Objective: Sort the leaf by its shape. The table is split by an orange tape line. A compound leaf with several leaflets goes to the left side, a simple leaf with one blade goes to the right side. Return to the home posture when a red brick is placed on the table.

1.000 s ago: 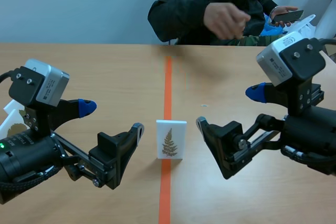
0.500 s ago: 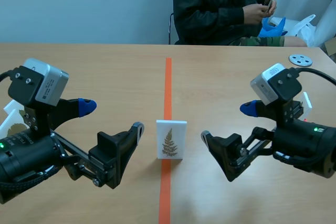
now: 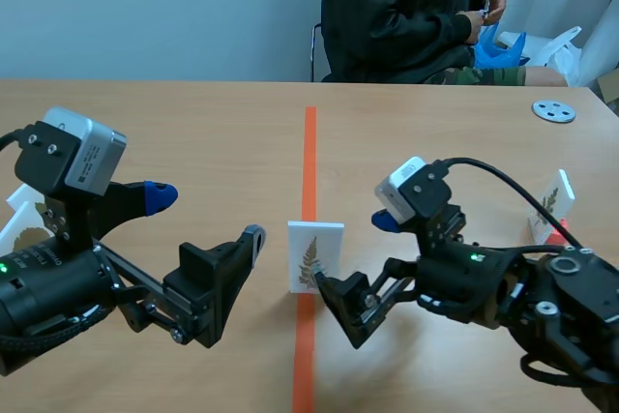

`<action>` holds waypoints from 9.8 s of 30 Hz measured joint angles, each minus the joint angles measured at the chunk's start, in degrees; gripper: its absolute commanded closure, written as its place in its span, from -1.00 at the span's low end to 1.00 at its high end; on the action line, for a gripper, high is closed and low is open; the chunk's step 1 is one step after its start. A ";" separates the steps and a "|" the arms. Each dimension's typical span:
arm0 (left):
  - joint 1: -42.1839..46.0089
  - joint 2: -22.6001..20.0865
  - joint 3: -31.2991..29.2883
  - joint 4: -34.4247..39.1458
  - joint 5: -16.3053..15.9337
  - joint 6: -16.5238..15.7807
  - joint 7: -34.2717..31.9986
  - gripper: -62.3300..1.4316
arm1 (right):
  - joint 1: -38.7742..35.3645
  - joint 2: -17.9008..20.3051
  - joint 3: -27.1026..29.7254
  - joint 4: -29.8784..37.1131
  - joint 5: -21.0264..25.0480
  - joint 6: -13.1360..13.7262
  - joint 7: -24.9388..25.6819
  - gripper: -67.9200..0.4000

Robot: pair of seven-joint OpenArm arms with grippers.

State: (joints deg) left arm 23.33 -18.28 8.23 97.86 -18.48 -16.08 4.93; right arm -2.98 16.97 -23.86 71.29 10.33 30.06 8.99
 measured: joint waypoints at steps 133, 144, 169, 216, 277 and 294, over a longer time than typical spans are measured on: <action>0.00 0.00 0.00 0.00 0.00 0.00 -0.02 -1.00 | -8.48 -1.14 39.08 -6.88 10.54 -2.67 -1.07 0.94; 0.00 0.00 0.00 0.00 0.00 0.00 -0.02 -1.00 | -1.03 -1.27 37.24 -15.10 10.49 -6.97 -1.16 0.94; 0.00 0.00 0.00 0.00 0.00 0.00 -0.02 -1.00 | -1.03 -1.27 37.29 -15.10 9.03 -8.26 -2.45 0.36; 0.00 0.00 0.00 0.00 0.02 0.00 0.00 -1.00 | -13.68 7.65 19.85 24.06 15.23 2.60 -17.25 -1.00; 0.00 0.00 0.00 0.00 0.00 0.00 0.02 -1.00 | -26.43 1.46 16.65 38.05 11.74 -14.25 -19.39 -1.00; 0.00 0.00 0.00 0.00 0.00 0.00 0.02 -1.00 | -26.43 1.46 16.65 38.05 10.03 -14.21 -19.39 -1.00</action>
State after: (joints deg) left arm 23.33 -18.28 8.23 97.86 -18.48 -16.08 4.95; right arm -29.41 18.44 -7.20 109.34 20.36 15.86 -10.39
